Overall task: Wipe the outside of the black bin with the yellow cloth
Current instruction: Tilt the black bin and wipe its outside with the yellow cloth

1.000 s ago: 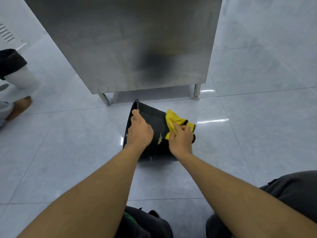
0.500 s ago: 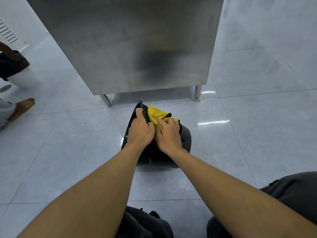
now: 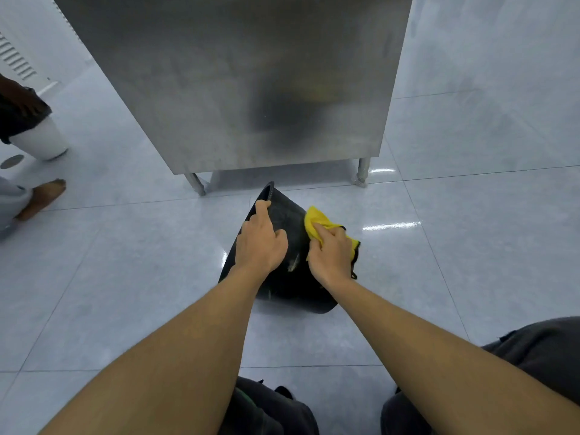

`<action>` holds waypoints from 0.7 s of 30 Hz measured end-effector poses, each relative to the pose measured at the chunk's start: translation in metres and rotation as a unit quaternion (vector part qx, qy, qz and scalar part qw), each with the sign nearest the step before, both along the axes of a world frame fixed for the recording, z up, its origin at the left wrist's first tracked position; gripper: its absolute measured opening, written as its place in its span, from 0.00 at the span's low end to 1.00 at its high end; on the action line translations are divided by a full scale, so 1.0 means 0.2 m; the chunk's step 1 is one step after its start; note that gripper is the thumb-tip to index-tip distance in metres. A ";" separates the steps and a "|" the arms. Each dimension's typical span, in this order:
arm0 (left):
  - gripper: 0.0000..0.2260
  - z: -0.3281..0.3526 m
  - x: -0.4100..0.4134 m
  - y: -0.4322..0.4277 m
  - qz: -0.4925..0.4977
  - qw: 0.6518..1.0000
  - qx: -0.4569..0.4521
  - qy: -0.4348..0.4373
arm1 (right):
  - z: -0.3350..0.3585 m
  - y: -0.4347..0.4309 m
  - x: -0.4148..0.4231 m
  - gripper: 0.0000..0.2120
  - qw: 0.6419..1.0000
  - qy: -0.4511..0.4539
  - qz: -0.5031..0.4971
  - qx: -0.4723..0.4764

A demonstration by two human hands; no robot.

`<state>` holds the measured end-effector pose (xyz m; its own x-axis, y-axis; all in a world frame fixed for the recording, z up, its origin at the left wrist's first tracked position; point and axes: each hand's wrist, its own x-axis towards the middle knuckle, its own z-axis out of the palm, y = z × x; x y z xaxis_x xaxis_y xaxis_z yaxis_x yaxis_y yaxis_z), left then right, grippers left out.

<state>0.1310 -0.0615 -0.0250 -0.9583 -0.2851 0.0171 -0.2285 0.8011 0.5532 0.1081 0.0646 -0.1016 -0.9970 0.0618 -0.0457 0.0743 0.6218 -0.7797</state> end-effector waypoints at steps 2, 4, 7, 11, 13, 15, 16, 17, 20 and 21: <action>0.21 0.00 0.01 0.02 -0.005 1.000 0.005 0.006 | 0.05 -0.06 -0.01 0.19 0.996 0.066 0.054 -0.028; 0.21 0.00 0.01 0.02 -0.010 1.000 0.018 0.009 | 0.08 -0.11 0.00 0.18 0.984 0.126 0.116 -0.045; 0.23 -0.01 -0.01 -0.02 -0.028 0.999 0.019 0.013 | 0.05 -0.11 0.01 0.19 0.979 0.142 0.139 -0.034; 0.25 -0.01 -0.02 -0.06 -0.021 0.999 0.027 0.021 | -0.05 -0.02 -0.02 0.20 0.998 0.062 0.030 0.010; 0.20 -0.02 -0.01 -0.07 -0.009 0.998 0.064 0.019 | -0.10 0.05 -0.02 0.20 1.000 -0.003 -0.022 0.022; 0.18 -0.02 0.00 -0.06 -0.003 0.999 0.050 0.005 | -0.13 0.10 -0.01 0.20 0.995 -0.066 -0.071 0.018; 0.17 -0.03 0.00 -0.06 -0.001 1.000 0.029 0.002 | -0.13 0.11 0.00 0.19 0.992 -0.090 -0.091 0.014; 0.17 -0.02 0.00 -0.05 0.004 1.000 0.010 0.004 | -0.13 0.11 0.01 0.19 0.989 -0.104 -0.103 0.010; 0.18 -0.03 -0.01 -0.04 0.012 1.000 0.022 0.010 | -0.10 0.05 0.03 0.20 0.994 -0.061 -0.094 0.001; 0.19 -0.03 -0.01 -0.04 0.010 0.999 0.039 0.008 | -0.09 0.02 0.03 0.20 0.997 -0.021 -0.074 -0.003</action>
<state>0.1288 -0.0704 -0.0309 -0.9521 -0.3057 0.0094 -0.2348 0.7503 0.6179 0.1132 0.0688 -0.1192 -0.9742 0.2079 -0.0879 0.1975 0.5966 -0.7778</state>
